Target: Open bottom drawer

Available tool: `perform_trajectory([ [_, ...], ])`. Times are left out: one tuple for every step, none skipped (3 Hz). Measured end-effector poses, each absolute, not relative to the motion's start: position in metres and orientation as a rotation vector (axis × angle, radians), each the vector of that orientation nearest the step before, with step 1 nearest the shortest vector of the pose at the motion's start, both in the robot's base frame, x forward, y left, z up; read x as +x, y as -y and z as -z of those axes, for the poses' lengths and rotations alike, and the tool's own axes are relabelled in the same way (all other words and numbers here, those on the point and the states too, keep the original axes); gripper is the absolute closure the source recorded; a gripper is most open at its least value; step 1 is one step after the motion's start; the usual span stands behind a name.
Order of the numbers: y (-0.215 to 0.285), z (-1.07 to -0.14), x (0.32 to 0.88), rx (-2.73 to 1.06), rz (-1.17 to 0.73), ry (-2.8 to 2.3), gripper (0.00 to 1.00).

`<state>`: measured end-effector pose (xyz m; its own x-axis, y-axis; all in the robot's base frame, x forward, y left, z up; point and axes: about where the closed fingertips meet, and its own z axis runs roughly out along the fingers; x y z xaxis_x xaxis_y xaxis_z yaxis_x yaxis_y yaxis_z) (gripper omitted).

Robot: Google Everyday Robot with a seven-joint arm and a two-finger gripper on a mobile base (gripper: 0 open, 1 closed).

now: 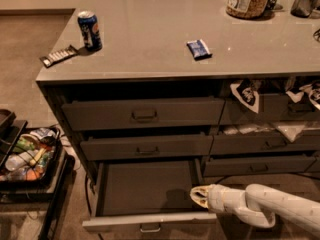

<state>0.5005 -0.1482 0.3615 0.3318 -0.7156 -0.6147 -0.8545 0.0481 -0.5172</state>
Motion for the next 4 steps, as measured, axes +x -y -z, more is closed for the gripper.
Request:
perform_trajectory([
  [0.181,-0.391,0.485,-1.644,-0.089,-1.424,1.0],
  [0.192,-0.392,0.48,-1.624,-0.074,-1.44,1.0],
  [0.192,-0.392,0.48,-1.624,-0.074,-1.44,0.81],
  [0.192,-0.392,0.48,-1.624,-0.074,-1.44,0.58],
])
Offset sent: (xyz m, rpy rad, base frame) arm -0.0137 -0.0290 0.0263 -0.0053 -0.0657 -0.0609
